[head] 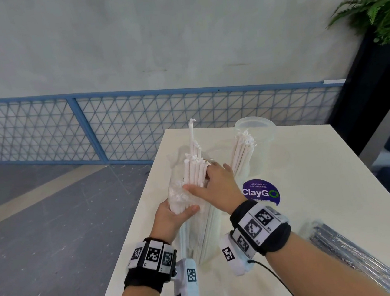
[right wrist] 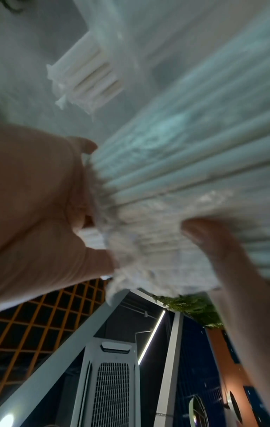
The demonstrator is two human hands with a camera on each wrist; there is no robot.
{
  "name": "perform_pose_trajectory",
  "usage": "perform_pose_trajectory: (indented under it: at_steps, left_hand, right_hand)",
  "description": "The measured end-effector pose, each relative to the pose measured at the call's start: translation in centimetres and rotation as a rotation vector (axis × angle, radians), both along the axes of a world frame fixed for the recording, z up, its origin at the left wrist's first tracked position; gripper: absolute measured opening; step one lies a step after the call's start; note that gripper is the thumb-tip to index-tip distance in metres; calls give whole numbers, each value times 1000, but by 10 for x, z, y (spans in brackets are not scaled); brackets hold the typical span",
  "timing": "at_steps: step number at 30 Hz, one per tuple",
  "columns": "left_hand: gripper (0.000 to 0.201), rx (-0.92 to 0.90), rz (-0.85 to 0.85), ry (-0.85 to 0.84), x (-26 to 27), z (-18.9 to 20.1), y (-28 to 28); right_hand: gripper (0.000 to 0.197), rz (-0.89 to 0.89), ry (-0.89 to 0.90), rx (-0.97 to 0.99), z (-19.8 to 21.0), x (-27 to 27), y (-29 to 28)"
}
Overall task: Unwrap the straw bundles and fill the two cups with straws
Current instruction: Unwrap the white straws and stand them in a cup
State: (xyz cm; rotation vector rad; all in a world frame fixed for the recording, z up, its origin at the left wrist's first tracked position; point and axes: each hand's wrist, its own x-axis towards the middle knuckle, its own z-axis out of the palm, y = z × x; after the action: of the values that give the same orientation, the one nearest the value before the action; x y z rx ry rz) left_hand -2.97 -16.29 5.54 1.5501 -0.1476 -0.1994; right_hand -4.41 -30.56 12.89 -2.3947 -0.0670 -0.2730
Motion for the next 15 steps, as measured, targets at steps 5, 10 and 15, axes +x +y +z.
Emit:
perform_pose_trajectory:
  at_steps: [5, 10, 15]
  left_hand:
    - [24, -14, -41, 10, -3, 5, -2]
    - [16, -12, 10, 18, -5, 7, -2]
    - [16, -11, 39, 53, -3, 9, -5]
  right_hand:
    - [42, -75, 21, 80, -4, -5, 8]
    - [28, -27, -37, 339, 0, 5, 8]
    - [26, -37, -149, 607, 15, 12, 1]
